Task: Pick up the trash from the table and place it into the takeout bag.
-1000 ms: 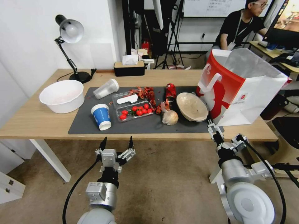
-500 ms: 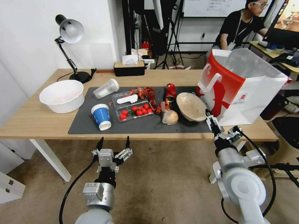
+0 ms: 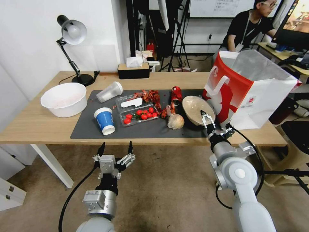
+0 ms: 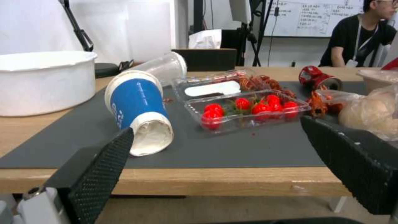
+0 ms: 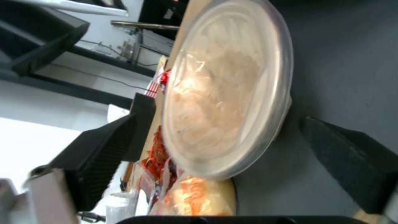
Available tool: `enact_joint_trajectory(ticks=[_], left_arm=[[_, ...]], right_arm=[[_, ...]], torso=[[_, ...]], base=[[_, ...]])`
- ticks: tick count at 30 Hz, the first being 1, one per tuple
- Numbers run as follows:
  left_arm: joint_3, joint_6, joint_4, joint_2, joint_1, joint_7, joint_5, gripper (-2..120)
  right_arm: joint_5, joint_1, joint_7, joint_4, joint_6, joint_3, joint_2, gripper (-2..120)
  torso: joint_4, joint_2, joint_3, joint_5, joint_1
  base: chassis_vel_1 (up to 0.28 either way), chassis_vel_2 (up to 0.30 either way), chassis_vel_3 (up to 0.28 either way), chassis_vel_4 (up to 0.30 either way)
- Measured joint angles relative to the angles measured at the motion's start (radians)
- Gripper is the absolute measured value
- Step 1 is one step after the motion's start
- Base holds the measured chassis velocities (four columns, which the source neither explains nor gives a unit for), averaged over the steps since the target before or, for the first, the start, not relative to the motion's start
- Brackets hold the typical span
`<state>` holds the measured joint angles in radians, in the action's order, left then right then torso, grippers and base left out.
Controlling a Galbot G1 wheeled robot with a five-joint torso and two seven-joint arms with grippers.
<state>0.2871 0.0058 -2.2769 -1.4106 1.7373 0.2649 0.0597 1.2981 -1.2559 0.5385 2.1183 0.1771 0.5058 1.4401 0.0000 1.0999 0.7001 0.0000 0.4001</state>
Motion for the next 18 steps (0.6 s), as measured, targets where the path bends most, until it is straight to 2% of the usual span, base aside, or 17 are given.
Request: enact_joint_trajectory(ticks=[2, 4, 8, 9, 11, 16, 18], left_arm=[[0.0, 0.0, 0.0, 0.0, 0.0, 0.0, 0.0, 100], [0.003, -0.001, 0.0, 0.0, 0.0, 0.0, 0.0, 100], [0.006, -0.001, 0.0, 0.001, 0.001, 0.0, -0.001, 100], [0.008, -0.002, 0.003, 0.004, 0.002, 0.0, 0.0, 100], [0.008, -0.006, 0.006, 0.005, 0.0, 0.0, 0.0, 100], [0.006, -0.007, 0.01, 0.005, -0.003, 0.0, 0.0, 100], [0.005, -0.007, 0.01, 0.006, -0.003, -0.001, 0.0, 100]], right_arm=[[0.004, 0.006, 0.006, -0.004, 0.002, -0.001, 0.0, 91], [0.026, 0.028, 0.031, -0.019, 0.008, -0.002, 0.002, 78], [0.061, 0.059, 0.072, -0.043, 0.013, 0.001, 0.002, 69], [0.08, 0.072, 0.087, -0.061, 0.014, 0.003, 0.002, 61], [0.093, 0.077, 0.094, -0.076, 0.015, 0.005, 0.006, 51], [0.095, 0.068, 0.096, -0.075, 0.015, 0.01, 0.01, 39], [0.097, 0.065, 0.096, -0.073, 0.015, 0.011, 0.009, 30]], torso=[[0.0, 0.0, 0.0, 0.0, 0.0], [0.0, 0.0, 0.0, -0.0001, 0.0], [0.0, 0.0, 0.0, -0.0001, 0.0], [0.0, 0.0, 0.0, 0.0, 0.0], [0.0, 0.0, 0.0, 0.0, 0.0], [-0.0001, 0.0, 0.0, 0.0, 0.0], [-0.0001, 0.0, 0.0, 0.0, 0.0]], base=[[0.0, 0.0, 0.0, 0.0], [0.0, 0.0, 0.0, 0.0], [0.0, 0.0, 0.0, 0.0], [0.0, 0.0, 0.0, 0.0], [0.0, 0.0, 0.0, 0.0], [0.0, 0.0, 0.0, 0.0], [0.0, 0.0, 0.0, 0.0]])
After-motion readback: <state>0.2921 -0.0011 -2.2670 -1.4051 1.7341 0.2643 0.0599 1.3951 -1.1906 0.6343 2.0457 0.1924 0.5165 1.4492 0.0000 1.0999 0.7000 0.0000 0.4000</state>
